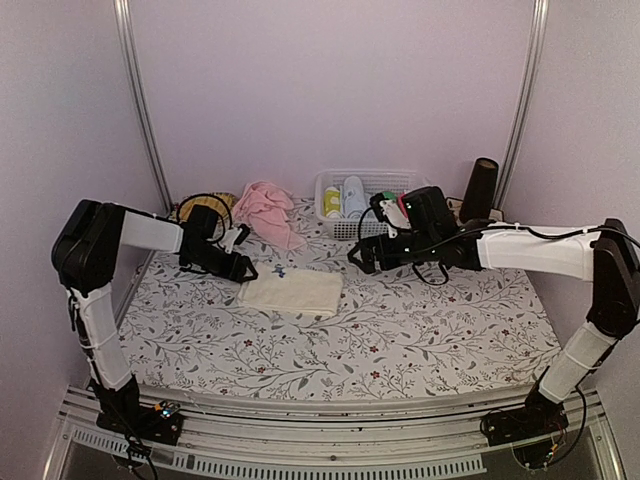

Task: Roll the towels
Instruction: Rotate the towel at the center of the board.

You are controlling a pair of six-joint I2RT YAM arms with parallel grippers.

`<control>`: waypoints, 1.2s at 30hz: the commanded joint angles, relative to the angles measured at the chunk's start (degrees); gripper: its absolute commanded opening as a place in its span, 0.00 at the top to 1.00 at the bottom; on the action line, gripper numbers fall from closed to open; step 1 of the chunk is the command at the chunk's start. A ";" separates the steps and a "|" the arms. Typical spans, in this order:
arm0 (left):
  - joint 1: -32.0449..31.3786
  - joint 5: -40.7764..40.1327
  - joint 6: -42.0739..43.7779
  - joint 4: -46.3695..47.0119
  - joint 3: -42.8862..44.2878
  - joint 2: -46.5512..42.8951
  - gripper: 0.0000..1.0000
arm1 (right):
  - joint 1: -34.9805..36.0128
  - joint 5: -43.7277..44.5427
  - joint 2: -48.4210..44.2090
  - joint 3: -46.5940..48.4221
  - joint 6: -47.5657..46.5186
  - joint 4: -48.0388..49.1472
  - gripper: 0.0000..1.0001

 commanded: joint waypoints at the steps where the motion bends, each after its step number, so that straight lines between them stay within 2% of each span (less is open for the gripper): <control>1: -1.81 2.63 1.20 -3.72 3.99 3.49 0.31 | 0.27 7.26 -5.39 -4.27 -1.52 -1.71 0.01; 5: -2.70 3.32 1.36 -4.63 5.06 5.42 0.31 | 0.28 8.36 -7.13 -6.65 -1.61 -1.29 0.01; 9: -3.77 6.52 2.67 -4.58 6.83 7.18 0.37 | 0.27 8.78 -7.44 -7.72 -1.66 -0.58 0.01; 14: -7.87 10.31 8.04 -11.17 12.78 11.41 0.49 | 0.23 9.12 -7.13 -7.68 -1.93 -0.79 0.01; 17: -11.43 9.42 12.08 -14.86 15.99 14.23 0.50 | 0.24 9.12 -7.13 -7.47 -2.35 -1.05 0.01; 23: -17.17 4.88 15.28 -15.95 25.11 19.03 0.39 | 0.27 8.32 -7.65 -9.09 -6.79 1.61 0.01; 28: -20.24 -5.71 16.05 -13.39 31.89 20.20 0.19 | 0.43 8.65 -7.31 -11.65 -13.30 3.35 0.01; 31: -20.31 -12.28 15.35 -9.51 30.00 16.17 0.04 | 2.35 9.98 -7.41 -13.64 -19.48 5.62 0.01; 34: -19.85 -18.63 16.39 -5.16 25.71 10.43 0.03 | 4.11 10.98 -7.45 -14.92 -24.20 7.96 0.01; 36: -19.31 -20.11 17.24 -3.77 23.41 6.10 0.03 | 5.10 10.89 -7.08 -15.56 -27.01 9.66 0.01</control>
